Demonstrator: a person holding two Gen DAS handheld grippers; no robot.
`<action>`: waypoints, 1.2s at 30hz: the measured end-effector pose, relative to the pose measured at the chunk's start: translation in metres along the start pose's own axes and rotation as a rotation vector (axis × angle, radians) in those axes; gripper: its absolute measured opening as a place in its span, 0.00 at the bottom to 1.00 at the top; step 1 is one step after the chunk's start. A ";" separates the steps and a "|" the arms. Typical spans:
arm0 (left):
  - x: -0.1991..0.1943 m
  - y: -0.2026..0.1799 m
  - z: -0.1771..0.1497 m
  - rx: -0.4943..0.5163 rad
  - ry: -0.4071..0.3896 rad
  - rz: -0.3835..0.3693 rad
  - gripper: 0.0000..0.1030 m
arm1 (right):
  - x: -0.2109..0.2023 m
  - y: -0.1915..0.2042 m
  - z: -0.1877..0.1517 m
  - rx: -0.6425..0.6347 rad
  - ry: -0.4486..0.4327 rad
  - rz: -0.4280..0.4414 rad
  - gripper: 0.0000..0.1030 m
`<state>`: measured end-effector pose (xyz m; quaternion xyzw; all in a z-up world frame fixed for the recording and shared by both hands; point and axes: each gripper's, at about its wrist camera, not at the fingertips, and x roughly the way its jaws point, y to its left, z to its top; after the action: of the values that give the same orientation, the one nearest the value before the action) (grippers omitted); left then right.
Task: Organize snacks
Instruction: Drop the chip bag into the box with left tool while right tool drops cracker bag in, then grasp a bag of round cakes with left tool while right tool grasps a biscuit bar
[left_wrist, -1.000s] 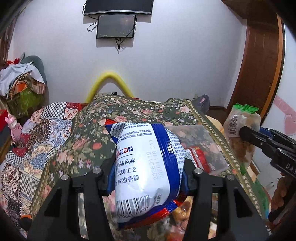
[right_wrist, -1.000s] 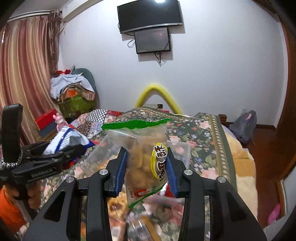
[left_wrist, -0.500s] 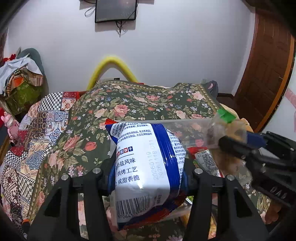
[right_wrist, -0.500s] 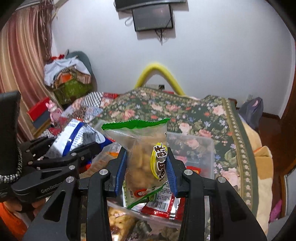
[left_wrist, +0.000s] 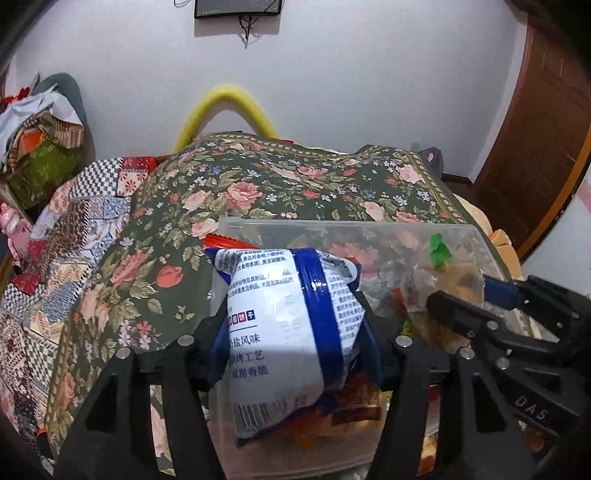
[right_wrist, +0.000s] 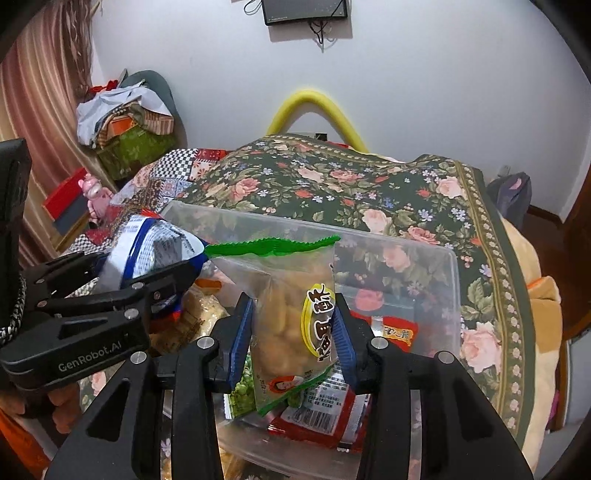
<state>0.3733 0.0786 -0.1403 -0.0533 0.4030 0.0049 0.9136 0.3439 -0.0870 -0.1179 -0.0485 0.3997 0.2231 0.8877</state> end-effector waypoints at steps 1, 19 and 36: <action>-0.002 0.000 0.000 0.005 -0.005 0.008 0.59 | -0.002 0.001 0.000 -0.002 0.000 -0.008 0.38; -0.117 -0.024 -0.019 0.076 -0.121 -0.043 0.65 | -0.101 -0.014 -0.014 -0.011 -0.133 -0.009 0.49; -0.143 -0.057 -0.128 0.099 0.017 -0.124 0.66 | -0.140 -0.026 -0.098 -0.037 -0.086 -0.034 0.52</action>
<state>0.1854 0.0141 -0.1156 -0.0332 0.4063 -0.0721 0.9103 0.2063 -0.1864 -0.0837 -0.0623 0.3560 0.2174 0.9067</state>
